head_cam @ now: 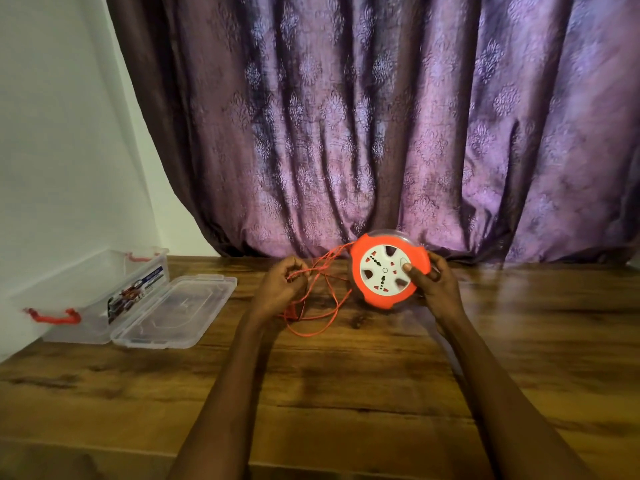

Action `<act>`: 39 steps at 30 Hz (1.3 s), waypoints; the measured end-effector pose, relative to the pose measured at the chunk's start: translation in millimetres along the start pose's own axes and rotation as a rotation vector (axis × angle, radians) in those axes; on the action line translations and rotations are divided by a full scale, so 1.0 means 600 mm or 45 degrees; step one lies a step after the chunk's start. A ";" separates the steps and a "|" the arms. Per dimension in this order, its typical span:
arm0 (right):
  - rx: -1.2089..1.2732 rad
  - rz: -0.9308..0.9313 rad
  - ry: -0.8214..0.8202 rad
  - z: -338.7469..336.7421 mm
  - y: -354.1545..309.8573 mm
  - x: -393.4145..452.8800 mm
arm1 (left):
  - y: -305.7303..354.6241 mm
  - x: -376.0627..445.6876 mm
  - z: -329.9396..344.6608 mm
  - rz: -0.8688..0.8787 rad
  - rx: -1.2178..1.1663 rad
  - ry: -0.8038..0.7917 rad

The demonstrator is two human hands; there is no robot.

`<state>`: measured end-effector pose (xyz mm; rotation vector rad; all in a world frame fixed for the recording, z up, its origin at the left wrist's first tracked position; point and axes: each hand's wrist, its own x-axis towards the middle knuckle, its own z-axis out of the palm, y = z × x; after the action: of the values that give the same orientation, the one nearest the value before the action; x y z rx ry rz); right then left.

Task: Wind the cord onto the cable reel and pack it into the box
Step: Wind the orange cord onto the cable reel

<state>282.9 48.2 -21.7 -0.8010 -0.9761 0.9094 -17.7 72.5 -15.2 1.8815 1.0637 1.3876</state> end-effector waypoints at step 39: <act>-0.035 -0.032 0.107 -0.018 0.006 0.017 | 0.023 -0.009 -0.001 0.545 0.779 0.128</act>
<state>294.9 57.1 -25.3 -0.8417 -0.9247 0.8362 -15.6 60.9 -6.6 2.6255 1.2910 1.5075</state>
